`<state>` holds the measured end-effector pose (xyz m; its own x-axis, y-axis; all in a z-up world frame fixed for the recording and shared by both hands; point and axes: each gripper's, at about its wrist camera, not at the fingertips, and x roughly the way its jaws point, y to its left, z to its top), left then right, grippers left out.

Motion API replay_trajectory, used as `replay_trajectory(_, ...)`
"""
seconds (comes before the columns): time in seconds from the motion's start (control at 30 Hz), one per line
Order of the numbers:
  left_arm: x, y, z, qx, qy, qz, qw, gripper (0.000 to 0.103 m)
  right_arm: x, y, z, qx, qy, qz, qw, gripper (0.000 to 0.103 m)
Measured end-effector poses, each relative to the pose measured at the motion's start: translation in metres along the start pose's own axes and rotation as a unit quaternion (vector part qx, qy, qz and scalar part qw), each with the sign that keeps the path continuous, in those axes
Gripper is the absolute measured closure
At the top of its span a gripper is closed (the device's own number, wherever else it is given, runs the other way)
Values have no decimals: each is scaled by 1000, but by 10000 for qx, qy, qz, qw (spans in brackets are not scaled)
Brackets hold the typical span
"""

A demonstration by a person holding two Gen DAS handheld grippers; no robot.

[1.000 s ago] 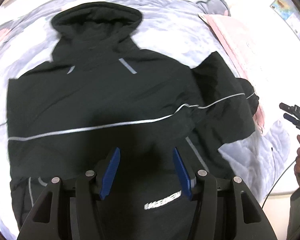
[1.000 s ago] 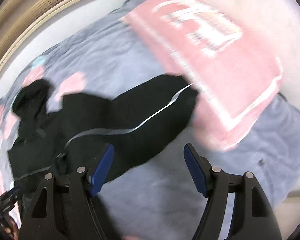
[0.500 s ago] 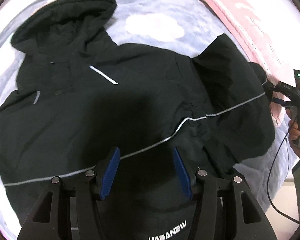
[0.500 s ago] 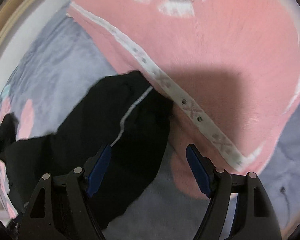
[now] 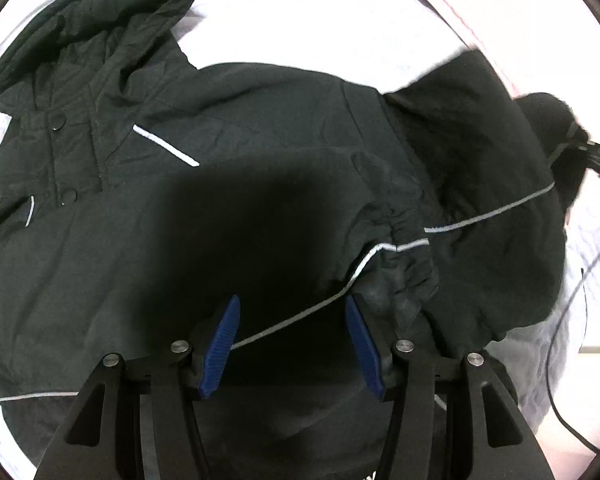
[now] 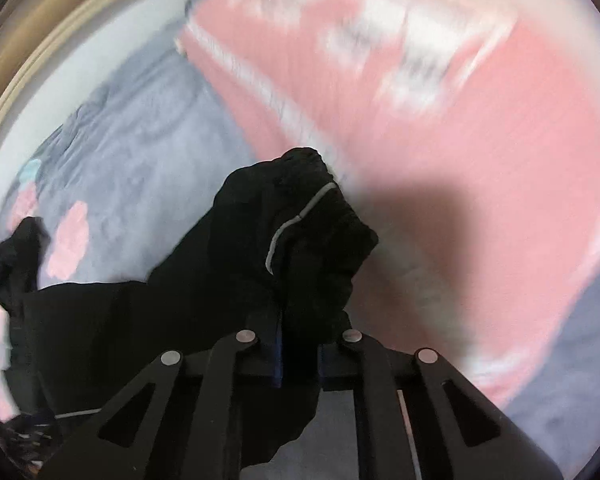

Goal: Fold large clothes
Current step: 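Grasp the other sleeve cuff with the right gripper and lift it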

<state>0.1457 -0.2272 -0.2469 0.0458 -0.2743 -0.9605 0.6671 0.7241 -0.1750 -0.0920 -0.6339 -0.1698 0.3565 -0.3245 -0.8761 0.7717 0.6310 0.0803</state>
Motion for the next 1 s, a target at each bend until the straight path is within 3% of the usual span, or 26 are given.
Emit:
replay_trajectory(0.07,1,0,0,-56,-73,-29,10000,47,-33,-18,11,34,-378,-427,9984,90)
replay_trajectory(0.13,9,-1,3,-112,-61,-34,9999,47,-46,-40,21,193,-487,-613,9967,90)
replay_trajectory(0.33,41,-3,11,-221,190,334,9990,46,17,-85,6,641,381,-613,9953,91)
replay_trajectory(0.43,34,-2,13,-224,184,262,9992,46,24,-92,3,830,445,-510,9942,91)
replay_trajectory(0.53,18,6,6,-214,51,177,9996,46,3,-87,4,829,268,-258,9959,91)
replay_trajectory(0.77,-39,31,-21,-393,-502,121,9979,46,-69,-25,-5,274,-270,567,9976,91)
replay_trajectory(1.0,-105,55,-72,-677,-1086,359,9911,46,-122,114,-36,-854,-454,1248,9875,91)
